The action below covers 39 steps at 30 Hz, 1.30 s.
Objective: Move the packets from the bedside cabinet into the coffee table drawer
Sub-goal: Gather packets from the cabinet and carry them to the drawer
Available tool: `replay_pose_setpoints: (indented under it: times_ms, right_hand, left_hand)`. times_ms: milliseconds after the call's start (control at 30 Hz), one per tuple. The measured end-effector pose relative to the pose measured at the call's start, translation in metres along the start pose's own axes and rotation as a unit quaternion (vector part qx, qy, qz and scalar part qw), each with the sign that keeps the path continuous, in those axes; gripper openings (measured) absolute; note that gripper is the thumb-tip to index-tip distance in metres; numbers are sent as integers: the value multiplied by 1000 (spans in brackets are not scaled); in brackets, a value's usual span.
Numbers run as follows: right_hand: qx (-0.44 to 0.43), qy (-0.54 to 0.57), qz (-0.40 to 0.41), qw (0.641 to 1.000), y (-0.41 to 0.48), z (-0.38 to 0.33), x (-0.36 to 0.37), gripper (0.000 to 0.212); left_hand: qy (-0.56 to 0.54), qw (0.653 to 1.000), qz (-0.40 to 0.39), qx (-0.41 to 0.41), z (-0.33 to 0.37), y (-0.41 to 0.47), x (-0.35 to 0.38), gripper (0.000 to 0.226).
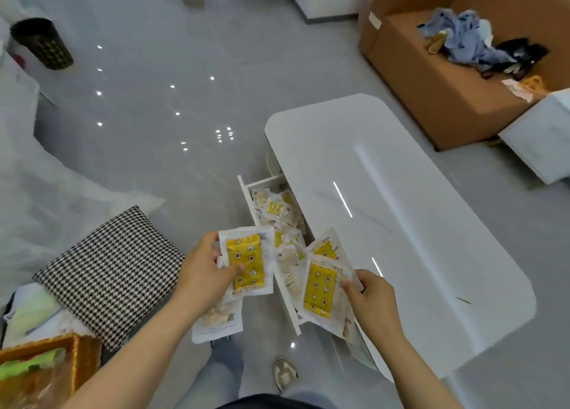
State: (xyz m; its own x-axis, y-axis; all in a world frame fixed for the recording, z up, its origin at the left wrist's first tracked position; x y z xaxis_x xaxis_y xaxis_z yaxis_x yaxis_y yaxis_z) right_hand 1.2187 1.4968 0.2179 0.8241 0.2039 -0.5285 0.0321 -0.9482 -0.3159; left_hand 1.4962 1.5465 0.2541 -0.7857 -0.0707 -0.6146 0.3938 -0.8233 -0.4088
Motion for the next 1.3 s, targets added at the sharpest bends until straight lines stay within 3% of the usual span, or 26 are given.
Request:
replay_pose_setpoints:
  times_ms: [333,633,867,1133,1300]
  right_hand:
    - [116,22,132,984,-18,-12,35,17]
    - [190,37,193,962,-15,5,37,33]
    - [222,48,177,958,25,26,41,39]
    - [285,56,113,950,82,63,71,11]
    - [332,27,89,939,115,91,94,34]
  left_hand:
    - [65,987,-135,56,5,94,-25,45]
    - [149,960,-204,118,32,143,17,50]
    - [195,943,-241,119,49,188,50,48]
    - [227,926,-280,110,48,240,96,38]
    - [258,912,-304,98,37,280,132,33]
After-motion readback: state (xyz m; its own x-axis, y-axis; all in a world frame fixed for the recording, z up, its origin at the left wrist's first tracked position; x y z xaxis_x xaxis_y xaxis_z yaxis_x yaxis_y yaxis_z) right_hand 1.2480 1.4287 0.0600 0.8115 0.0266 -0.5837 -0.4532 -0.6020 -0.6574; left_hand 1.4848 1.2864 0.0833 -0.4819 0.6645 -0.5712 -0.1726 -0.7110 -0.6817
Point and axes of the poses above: each hand's wrist, its own y-axis towards the middle knuckle, its own x-axis out of the palm, z = x × y, the point moved 3 cm from there along y, towards the middle knuckle, and after that the axes turned 9 degrees about y, right-handed, at the moved point
